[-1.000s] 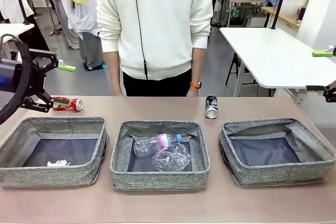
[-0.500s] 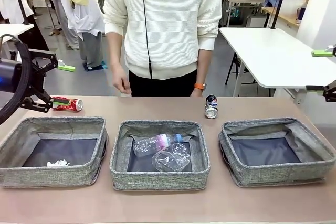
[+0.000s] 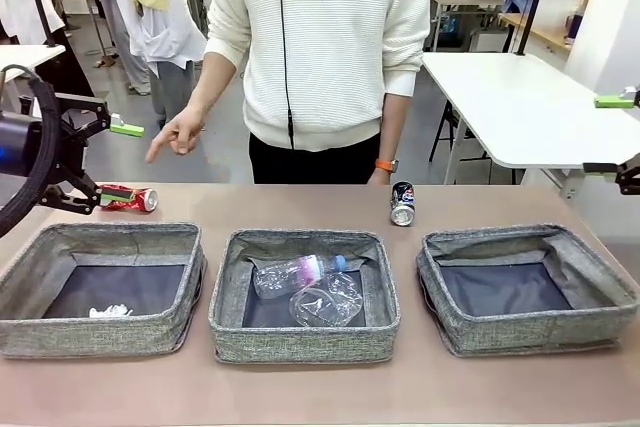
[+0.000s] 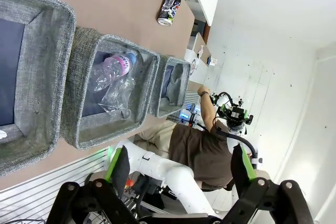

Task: Sort the waste into the appropriate baskets.
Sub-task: Pick up the waste item pointed out by the person.

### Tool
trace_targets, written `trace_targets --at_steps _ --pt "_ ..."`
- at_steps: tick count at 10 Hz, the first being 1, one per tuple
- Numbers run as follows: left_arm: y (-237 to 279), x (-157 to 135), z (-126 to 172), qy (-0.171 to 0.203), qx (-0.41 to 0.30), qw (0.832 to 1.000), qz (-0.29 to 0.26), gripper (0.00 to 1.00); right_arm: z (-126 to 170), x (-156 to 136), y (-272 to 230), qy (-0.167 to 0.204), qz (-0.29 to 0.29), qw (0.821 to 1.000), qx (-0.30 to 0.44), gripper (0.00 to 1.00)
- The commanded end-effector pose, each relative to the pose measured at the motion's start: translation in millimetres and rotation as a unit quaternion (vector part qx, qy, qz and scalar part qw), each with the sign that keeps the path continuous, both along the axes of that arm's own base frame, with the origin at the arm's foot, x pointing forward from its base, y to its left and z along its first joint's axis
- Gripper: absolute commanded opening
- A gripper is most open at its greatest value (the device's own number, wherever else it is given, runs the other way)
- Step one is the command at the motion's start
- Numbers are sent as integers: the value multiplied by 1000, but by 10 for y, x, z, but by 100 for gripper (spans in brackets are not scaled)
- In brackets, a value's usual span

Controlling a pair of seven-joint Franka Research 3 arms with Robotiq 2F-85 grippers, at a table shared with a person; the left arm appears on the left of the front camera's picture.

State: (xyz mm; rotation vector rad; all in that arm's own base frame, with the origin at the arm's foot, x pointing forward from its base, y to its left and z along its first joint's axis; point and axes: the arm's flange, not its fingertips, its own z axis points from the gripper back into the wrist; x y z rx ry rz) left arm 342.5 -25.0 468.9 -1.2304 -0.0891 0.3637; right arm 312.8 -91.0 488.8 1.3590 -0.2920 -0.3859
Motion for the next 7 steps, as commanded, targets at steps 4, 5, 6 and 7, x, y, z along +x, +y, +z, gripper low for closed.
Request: trace_targets --at_steps 4,5,6,7 --pt "19 21 -9 -9 -7 1000 -2 100 31 -12 -20 0 3 1000 0 100" --pt "19 21 -9 -9 -7 1000 -2 100 31 -12 -20 0 3 1000 0 100" --pt "19 21 -9 -9 -7 1000 -2 100 31 -12 -20 0 3 1000 0 100" --pt "19 21 -9 -9 -7 1000 -2 100 31 -12 -20 0 3 1000 0 100"
